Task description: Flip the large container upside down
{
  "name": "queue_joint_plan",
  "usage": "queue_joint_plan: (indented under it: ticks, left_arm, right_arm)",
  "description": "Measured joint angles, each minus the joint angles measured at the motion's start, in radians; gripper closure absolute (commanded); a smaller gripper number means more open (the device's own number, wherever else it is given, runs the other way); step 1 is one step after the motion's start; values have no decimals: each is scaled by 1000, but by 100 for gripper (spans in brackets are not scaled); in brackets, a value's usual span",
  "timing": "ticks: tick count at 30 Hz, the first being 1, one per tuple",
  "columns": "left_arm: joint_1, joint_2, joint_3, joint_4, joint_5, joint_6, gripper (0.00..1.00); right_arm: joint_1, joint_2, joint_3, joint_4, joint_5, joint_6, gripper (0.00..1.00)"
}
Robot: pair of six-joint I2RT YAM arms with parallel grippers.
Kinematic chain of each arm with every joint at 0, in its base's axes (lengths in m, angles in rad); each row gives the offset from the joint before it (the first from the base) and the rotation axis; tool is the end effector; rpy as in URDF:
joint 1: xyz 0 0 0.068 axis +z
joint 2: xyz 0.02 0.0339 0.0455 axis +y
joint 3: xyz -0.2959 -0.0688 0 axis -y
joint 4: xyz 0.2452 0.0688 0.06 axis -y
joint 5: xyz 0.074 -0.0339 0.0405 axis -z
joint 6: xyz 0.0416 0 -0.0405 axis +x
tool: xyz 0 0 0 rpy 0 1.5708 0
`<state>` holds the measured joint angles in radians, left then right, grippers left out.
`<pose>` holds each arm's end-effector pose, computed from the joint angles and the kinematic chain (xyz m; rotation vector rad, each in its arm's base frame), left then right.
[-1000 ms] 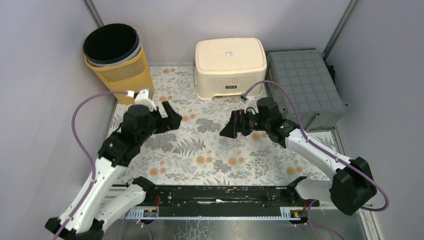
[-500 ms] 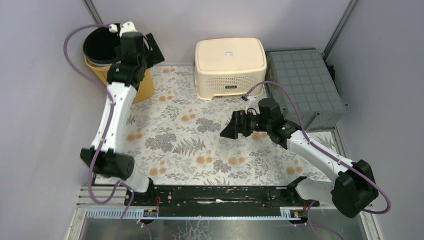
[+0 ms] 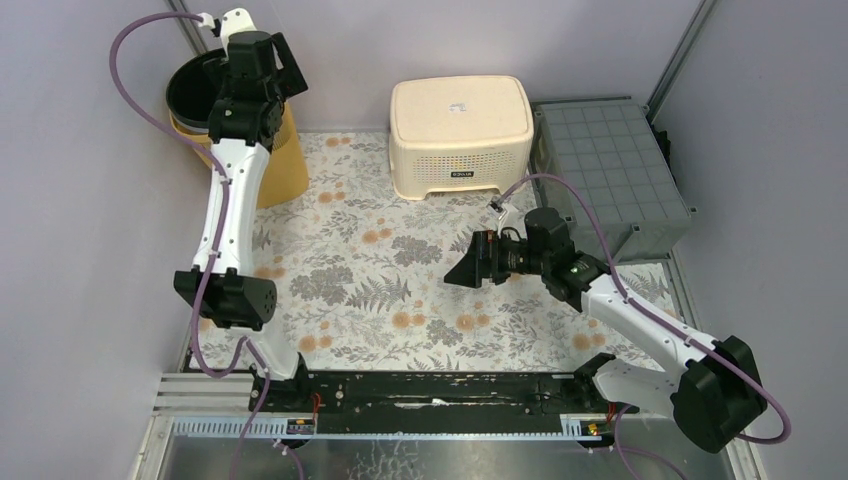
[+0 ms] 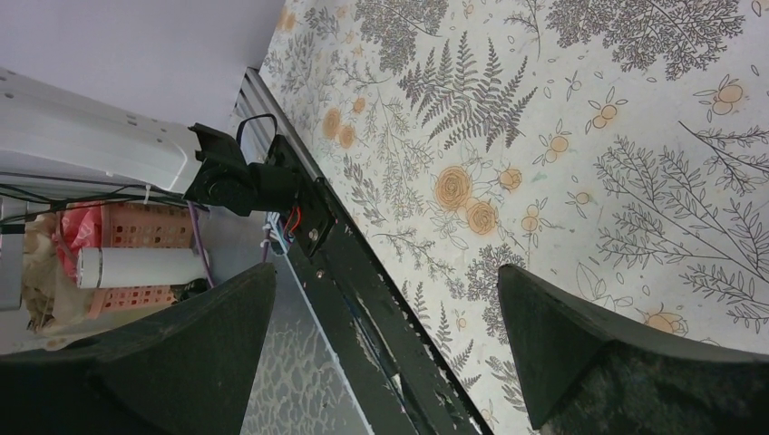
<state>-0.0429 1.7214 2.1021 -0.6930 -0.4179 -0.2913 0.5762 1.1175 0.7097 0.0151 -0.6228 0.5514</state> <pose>0.3767 0.0007 0.5184 -0.5089 1.7875 0.1617 0.1871 0.1505 0.2961 -0.4753 2.0839 1.3147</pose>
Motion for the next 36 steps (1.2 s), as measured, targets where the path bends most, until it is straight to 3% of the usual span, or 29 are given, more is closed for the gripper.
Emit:
queue_joint_plan:
  ticks: [8,14,21,36]
  left_arm:
    - [17,140,201,-65,-37,38,0]
    - [21,218,243,-179,-10,39,0]
    - [23,230,179,-227,7,21,0]
    - [97,182,-13,-140,79,-26,0]
  right_arm:
    - [0,-15,-19,22,0,13,1]
    - [0,-15,-24,25,-1,14,1]
    - [0,4,-35,43,-20,15,1]
    - [0,16,-68,76,-26,22,1]
